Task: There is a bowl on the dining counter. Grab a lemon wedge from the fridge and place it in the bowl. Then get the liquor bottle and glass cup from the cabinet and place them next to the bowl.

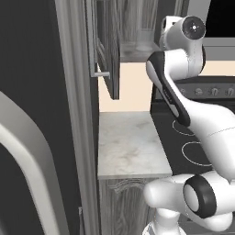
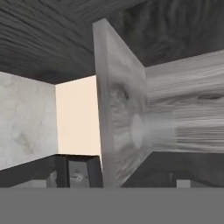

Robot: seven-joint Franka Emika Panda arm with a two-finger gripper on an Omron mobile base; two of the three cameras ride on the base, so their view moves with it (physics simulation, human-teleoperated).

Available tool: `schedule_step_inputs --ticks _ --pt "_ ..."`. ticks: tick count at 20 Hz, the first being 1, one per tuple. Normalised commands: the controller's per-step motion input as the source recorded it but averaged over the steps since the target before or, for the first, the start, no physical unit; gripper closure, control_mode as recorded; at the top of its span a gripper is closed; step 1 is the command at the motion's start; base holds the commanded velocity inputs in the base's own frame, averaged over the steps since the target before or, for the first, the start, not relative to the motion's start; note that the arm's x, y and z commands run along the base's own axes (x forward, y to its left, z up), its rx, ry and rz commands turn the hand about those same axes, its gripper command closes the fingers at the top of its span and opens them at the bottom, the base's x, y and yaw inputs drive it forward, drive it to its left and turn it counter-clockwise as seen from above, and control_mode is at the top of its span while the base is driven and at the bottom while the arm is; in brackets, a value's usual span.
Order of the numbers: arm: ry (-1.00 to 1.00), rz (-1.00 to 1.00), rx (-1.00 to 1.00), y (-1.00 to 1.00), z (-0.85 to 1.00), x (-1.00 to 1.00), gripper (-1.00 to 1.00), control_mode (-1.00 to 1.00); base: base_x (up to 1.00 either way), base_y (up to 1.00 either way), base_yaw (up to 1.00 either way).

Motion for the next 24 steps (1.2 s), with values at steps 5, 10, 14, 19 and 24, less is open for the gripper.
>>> schedule_step_inputs --ticks 5,10,14,19,24 --pt "0.01 0.1 -0.01 -0.16 0.15 0.46 -1.0 -1.0 0.0 0.0 0.0" --pt "0.03 0.08 -0.05 -0.02 0.07 0.58 -1.0 -1.0 0.0 0.0 0.0" --pt "0.03 0.06 -0.11 0.03 0.05 0.37 -1.0 -1.0 0.0 0.0 0.0" --pt "0.0 0.03 -0.1 0.0 0.13 0.11 -1.0 -1.0 0.0 0.0 0.0" --pt "0.0 0.0 -0.06 0.0 0.12 0.16 -1.0 -1.0 0.0 0.0 0.0"
